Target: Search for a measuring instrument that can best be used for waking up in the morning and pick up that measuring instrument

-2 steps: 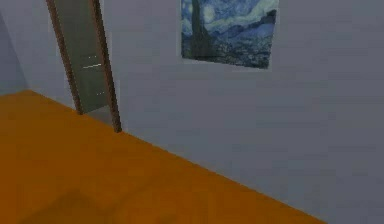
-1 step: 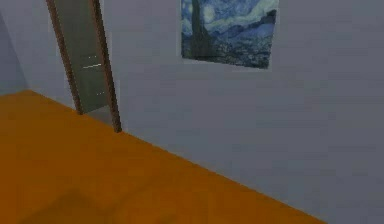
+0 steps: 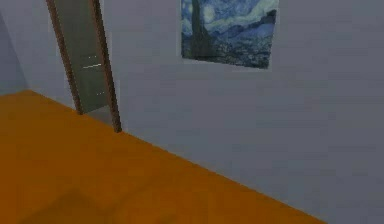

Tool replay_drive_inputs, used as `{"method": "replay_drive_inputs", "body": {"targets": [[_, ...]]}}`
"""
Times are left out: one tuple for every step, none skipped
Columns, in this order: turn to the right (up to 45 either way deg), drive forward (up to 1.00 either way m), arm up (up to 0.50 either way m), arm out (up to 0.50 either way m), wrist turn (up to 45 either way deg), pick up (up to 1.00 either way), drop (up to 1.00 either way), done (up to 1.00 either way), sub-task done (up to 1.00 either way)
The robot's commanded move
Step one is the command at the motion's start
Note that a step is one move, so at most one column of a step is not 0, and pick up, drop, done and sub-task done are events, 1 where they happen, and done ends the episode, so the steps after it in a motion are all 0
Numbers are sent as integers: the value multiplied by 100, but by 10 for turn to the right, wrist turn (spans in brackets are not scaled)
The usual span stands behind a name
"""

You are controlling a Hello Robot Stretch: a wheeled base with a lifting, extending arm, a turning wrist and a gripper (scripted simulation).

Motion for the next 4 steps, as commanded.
{"method": "replay_drive_inputs", "body": {"targets": [[0,0,0,0,450,0,0,0,0],[0,0,0,0,450,0,0,0,0],[0,0,-22,0,0,0,0,0,0],[0,0,0,0,0,100,0,0,0]]}}
